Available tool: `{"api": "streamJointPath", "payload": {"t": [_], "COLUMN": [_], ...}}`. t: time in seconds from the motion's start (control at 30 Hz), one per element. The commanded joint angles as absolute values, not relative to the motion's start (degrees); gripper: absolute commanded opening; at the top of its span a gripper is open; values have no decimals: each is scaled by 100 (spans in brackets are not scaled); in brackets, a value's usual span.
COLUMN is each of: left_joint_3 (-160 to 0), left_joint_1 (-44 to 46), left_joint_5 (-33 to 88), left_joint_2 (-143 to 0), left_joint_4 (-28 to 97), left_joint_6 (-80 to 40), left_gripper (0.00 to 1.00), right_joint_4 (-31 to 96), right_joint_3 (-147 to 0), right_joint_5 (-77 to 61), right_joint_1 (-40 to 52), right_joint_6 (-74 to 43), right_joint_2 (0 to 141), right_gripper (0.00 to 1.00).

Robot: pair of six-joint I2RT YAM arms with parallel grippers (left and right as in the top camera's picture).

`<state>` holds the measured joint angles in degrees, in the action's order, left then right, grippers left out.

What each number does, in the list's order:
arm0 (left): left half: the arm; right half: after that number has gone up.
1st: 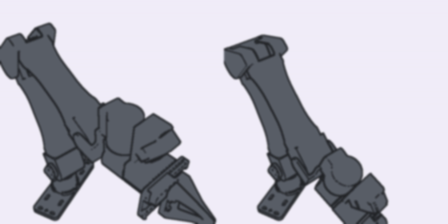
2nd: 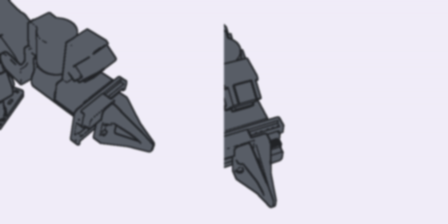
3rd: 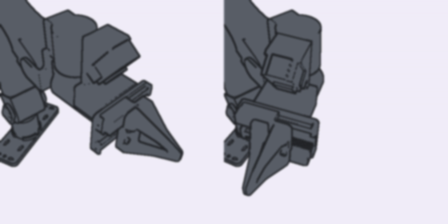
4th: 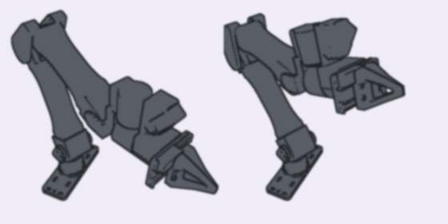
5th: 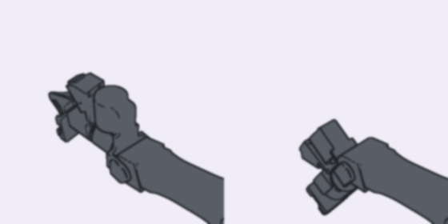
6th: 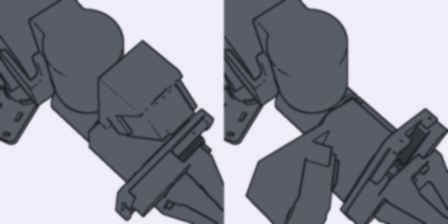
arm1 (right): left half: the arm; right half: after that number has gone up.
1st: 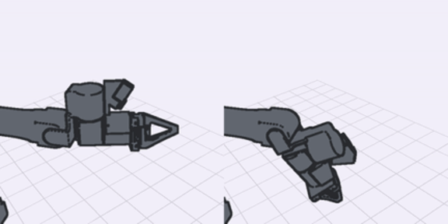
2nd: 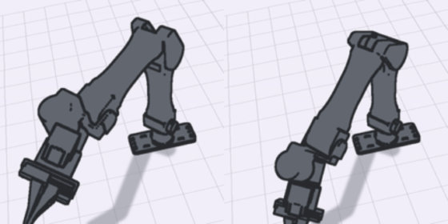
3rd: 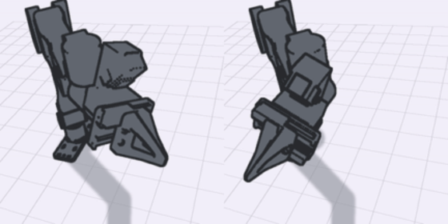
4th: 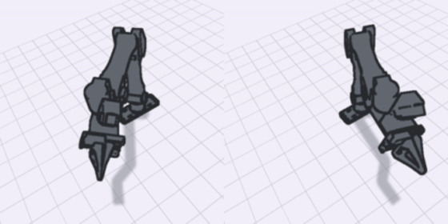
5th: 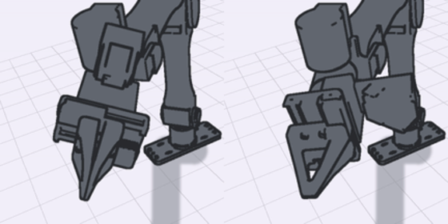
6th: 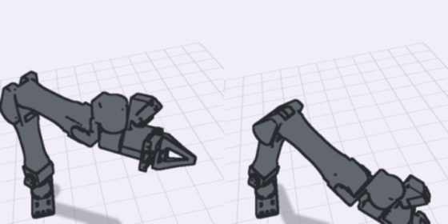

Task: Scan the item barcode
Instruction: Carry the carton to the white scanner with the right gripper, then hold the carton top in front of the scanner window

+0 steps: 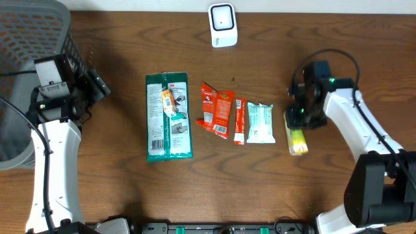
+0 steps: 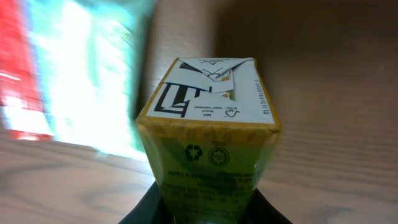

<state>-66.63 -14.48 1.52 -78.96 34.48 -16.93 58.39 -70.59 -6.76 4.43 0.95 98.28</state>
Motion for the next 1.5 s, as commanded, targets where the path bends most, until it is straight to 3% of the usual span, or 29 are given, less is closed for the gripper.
{"api": "streamJointPath", "payload": {"t": [0.0,0.33,0.7,1.1,1.47], "left_joint_3": [-6742,-6742,-6742,-6742,-6742], "left_joint_1": [-1498,-1498,-1498,-1498,-1498], "left_joint_5": [58,58,58,58,58], "left_joint_2": [-7802,-7802,-7802,-7802,-7802], "left_joint_4": [3444,3444,3444,3441,3444], "left_joint_6": [-1728,-1728,-1728,-1728,-1726], "left_gripper": [88,88,88,88,88], "right_joint_4": [6014,6799,7013,3889,3638], "right_joint_3": [-7776,-10348,-14518,-14744,-14730], "right_joint_5": [-1369,-1358,-1533,-1358,-578], "right_joint_1": [462,1026,1678,1835,1863], "right_joint_6": [-261,-1031,-1179,-1632,-1553], "right_joint_2": [9734,10062,12822,14558,14759], "right_gripper": [21,19,17,18,19]}}
